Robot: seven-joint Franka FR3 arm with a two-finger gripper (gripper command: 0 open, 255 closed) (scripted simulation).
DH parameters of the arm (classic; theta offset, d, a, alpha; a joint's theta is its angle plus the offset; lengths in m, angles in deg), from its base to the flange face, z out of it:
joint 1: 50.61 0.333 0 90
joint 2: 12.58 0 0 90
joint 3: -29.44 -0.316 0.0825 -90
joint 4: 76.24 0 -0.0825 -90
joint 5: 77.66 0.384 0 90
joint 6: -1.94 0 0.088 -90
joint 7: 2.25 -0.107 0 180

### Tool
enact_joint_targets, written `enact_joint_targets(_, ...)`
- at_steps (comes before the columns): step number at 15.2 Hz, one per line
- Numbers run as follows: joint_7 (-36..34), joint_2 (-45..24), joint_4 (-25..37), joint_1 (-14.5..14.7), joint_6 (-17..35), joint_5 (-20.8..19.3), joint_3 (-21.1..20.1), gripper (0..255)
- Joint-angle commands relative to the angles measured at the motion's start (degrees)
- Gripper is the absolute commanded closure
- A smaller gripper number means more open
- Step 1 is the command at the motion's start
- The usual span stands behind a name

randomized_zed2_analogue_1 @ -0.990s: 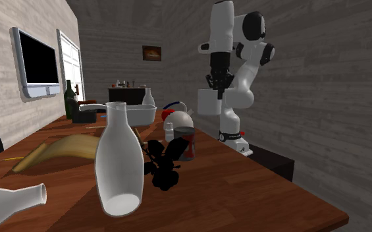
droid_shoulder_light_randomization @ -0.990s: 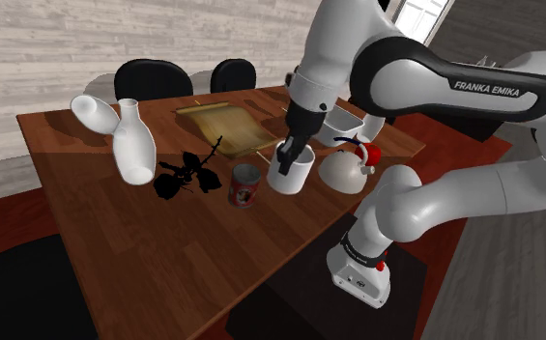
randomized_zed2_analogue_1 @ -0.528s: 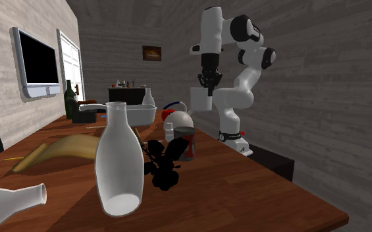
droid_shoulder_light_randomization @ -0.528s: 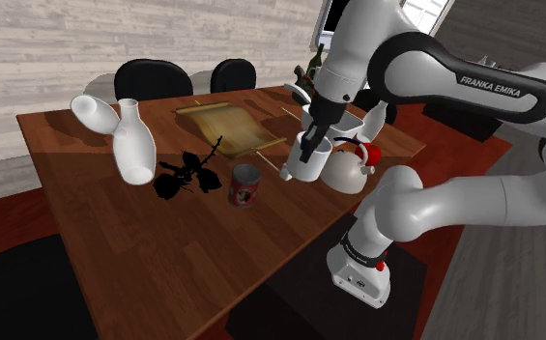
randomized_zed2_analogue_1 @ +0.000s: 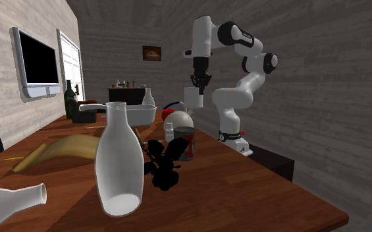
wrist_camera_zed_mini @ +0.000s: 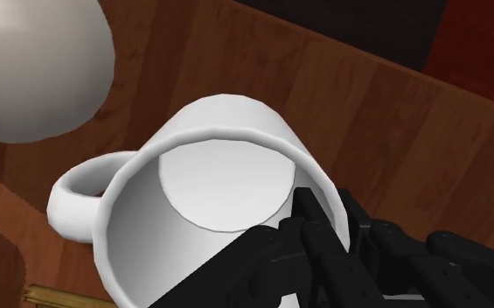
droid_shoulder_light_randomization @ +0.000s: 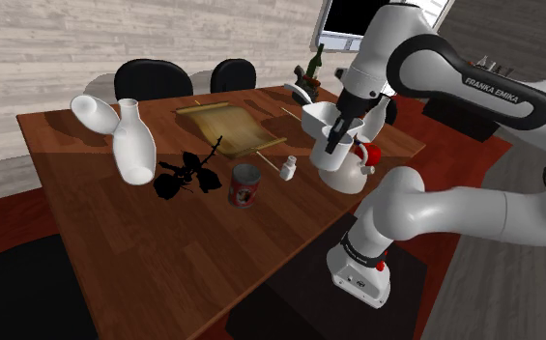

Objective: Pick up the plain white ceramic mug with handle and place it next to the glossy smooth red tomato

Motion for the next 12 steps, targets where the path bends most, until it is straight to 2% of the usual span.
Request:
enact_joint_targets(1,3.05,1.32,-0.47,-1.47,-0.78,-3.11,3.40,255)
enact_joint_targets(12,18.63,1.25,3.33,-7.98,-2.52,-19.07,21.17,255)
